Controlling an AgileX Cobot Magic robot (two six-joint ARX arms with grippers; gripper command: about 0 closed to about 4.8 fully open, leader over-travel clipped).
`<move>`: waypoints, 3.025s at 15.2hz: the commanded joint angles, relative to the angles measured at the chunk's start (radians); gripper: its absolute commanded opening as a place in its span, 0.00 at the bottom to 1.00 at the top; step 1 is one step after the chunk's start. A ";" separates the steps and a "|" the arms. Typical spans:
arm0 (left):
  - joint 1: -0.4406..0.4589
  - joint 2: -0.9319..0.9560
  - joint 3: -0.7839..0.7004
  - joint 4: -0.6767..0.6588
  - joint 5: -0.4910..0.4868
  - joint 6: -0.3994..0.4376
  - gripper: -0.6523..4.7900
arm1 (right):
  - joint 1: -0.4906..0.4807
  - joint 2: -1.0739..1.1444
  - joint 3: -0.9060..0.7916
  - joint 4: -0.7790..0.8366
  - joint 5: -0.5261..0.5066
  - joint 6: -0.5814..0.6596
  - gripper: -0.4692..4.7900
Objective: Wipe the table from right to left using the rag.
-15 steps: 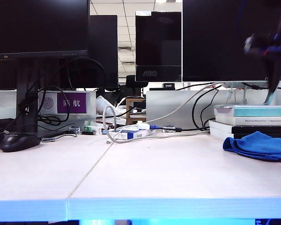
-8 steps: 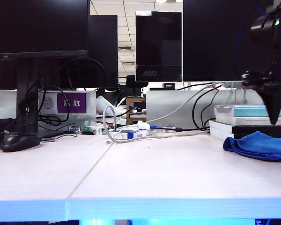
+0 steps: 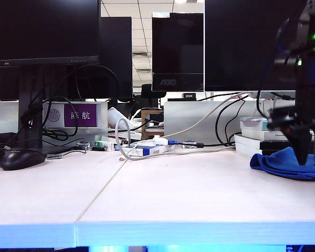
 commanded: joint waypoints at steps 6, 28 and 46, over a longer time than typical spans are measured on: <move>-0.001 -0.003 0.003 0.013 0.000 0.002 0.11 | -0.001 0.024 0.003 -0.088 0.027 -0.008 0.08; -0.001 -0.003 0.003 -0.011 0.001 0.004 0.11 | -0.029 0.022 0.003 -0.331 0.119 0.050 0.08; -0.001 -0.004 0.003 -0.139 -0.002 0.027 0.11 | 0.285 0.022 0.004 -0.217 -0.087 0.069 0.08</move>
